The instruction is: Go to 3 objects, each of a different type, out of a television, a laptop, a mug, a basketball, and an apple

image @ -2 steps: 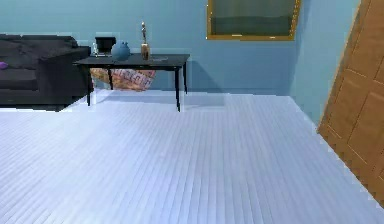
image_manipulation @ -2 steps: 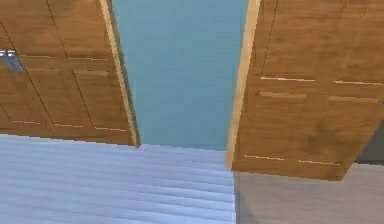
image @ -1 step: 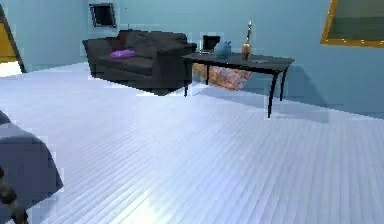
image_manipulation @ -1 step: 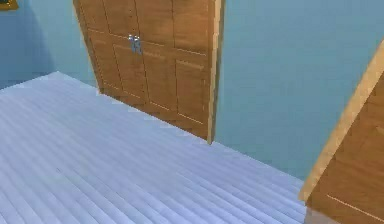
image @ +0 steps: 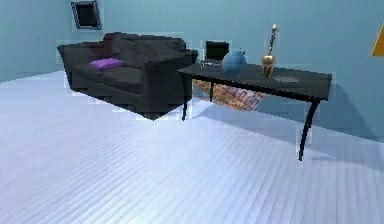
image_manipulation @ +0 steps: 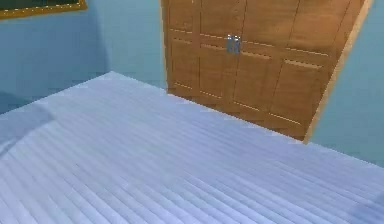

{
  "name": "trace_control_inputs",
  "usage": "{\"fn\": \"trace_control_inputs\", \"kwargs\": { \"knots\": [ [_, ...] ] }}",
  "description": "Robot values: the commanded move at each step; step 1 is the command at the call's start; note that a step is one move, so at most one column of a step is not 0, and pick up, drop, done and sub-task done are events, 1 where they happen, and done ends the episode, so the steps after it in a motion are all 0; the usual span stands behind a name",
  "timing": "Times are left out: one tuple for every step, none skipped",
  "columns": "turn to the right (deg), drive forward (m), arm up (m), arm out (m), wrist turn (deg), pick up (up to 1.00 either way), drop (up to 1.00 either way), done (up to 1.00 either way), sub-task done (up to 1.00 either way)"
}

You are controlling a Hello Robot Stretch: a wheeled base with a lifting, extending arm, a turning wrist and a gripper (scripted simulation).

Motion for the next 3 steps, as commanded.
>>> {"fn": "trace_control_inputs", "kwargs": {
  "knots": [
    [0.0,1.0,0.0,0.0,0.0,0.0,0.0,0.0,0.0],
    [0.0,0.85,0.0,0.0,0.0,0.0,0.0,0.0,0.0],
    [12.0,0.0,0.0,0.0,0.0,0.0,0.0,0.0,0.0]
  ]
}}
